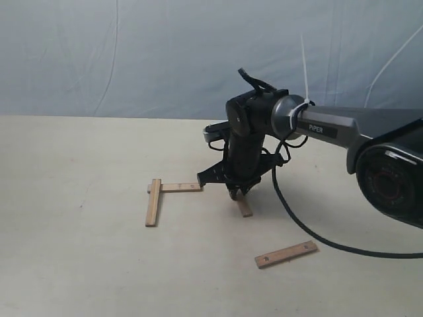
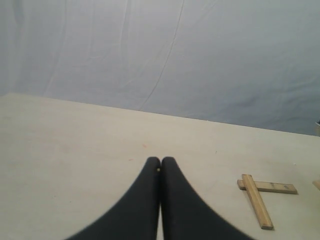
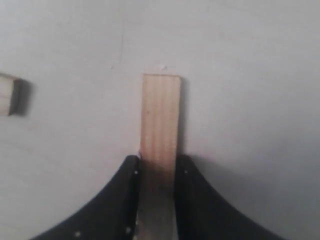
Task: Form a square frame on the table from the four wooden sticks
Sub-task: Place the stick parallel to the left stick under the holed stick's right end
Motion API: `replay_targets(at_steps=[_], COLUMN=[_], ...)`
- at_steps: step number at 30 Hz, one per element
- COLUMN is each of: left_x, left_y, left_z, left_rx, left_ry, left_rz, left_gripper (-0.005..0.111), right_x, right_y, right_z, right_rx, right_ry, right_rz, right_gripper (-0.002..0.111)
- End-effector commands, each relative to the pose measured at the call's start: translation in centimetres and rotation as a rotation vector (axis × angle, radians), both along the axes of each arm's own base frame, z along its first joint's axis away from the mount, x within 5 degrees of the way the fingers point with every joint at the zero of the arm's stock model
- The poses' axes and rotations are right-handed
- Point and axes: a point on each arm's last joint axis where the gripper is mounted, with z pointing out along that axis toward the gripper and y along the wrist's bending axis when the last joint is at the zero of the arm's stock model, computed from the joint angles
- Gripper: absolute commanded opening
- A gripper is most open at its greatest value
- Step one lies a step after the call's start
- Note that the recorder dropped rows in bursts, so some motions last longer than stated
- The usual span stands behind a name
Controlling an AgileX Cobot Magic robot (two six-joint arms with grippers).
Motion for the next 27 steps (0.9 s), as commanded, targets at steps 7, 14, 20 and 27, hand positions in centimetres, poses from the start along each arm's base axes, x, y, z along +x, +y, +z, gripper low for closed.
replay_targets(at_steps=[7,14,20,27], left_x=[0.0,0.0,0.0,0.0], left_y=[0.0,0.0,0.0,0.0], left_z=[-0.1,-0.1,-0.1,-0.1], left_rx=[0.004,0.004,0.004,0.004], left_ry=[-0.001,-0.001,-0.001,-0.001], left_rz=[0.003,0.003,0.003,0.003], left_gripper=[0.0,0.0,0.0,0.0], right_x=[-1.3,-3.9,-4.5,-4.0], right_y=[0.2,4.5,6.2,6.8], right_z=[5.3,5.4,4.8,2.0], right_rx=[0.084,0.136,0.162,0.185], right_ry=[0.014,-0.009,-0.063,-0.07], right_rz=[-0.089,-0.183,-0.217,-0.222], right_gripper=[-0.001,-0.001,-0.001,-0.001])
